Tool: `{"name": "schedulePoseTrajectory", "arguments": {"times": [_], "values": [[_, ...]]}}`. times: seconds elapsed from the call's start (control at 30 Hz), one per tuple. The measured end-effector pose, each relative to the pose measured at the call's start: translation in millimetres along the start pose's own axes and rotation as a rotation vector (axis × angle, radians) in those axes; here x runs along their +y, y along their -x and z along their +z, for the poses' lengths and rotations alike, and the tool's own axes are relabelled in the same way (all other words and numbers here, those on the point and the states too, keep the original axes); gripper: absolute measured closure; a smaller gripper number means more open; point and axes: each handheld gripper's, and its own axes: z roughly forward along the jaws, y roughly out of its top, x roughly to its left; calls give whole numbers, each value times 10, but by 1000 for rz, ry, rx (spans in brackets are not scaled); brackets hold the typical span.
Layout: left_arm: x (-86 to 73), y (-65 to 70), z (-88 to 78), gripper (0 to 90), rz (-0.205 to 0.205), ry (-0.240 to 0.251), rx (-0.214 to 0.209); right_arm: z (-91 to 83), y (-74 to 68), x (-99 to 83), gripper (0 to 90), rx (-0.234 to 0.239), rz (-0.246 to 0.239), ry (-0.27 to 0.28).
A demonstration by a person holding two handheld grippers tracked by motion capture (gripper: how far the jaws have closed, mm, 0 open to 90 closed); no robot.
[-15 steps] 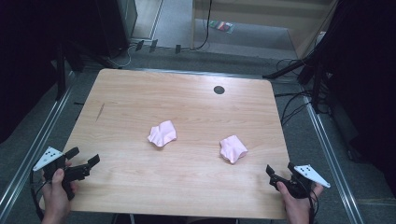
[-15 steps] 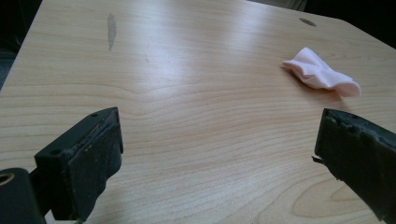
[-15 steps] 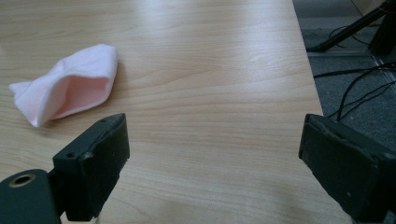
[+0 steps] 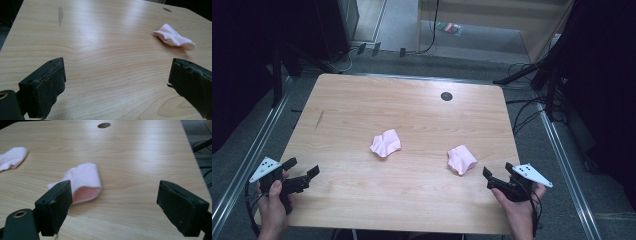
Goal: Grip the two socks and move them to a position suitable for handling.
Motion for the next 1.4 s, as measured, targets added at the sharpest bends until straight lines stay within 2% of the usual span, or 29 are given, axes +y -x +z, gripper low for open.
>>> {"name": "schedulePoseTrajectory", "arguments": {"times": [0.1, 0.17, 0.2, 0.27, 0.3, 0.47, 0.5, 0.67, 0.83, 0.87, 0.9, 1.03, 1.2, 1.27, 1.4], "values": [[-1, -3, -2, 11, -7, 3, 0, 89, -138, 51, 129, 11, -40, -23], [-1, -3, -2, 12, -7, 4, 1, 120, -173, 63, 130, 13, -48, -28], [-1, -3, -2, 11, -7, 3, 0, 206, -242, 87, 133, 24, -64, -41], [0, -3, -1, 12, -7, 2, 0, 223, -257, 91, 138, 24, -63, -44], [1, -5, 2, 11, -3, 0, -2, 302, -306, 108, 156, 26, -74, -57], [1, -5, 4, 11, -2, -1, -4, 439, -377, 137, 187, 34, -84, -81], [1, -5, 3, 11, -2, -2, -5, 529, -417, 148, 193, 44, -91, -94], [1, -7, 5, 11, -4, 0, -5, 714, -490, 159, 197, 53, -101, -123], [1, -9, 5, 11, -9, 0, -7, 848, -520, 156, 199, 34, -118, -156], [2, -12, 6, 11, -7, -1, -9, 930, -522, 147, 201, 13, -144, -182], [1, -11, 7, 11, -9, 0, -9, 949, -519, 143, 201, 9, -150, -190], [2, -11, 8, 11, -11, -2, -10, 1013, -502, 111, 220, 7, -137, -218], [1, -6, 7, 11, -3, -3, -10, 1055, -492, 29, 297, 12, -133, -237], [1, -4, 6, 11, -2, -4, -9, 1048, -485, 10, 323, 13, -133, -221], [3, 6, 12, 11, 0, -9, -4, 1031, -502, 3, 441, 19, -148, -213]]}}
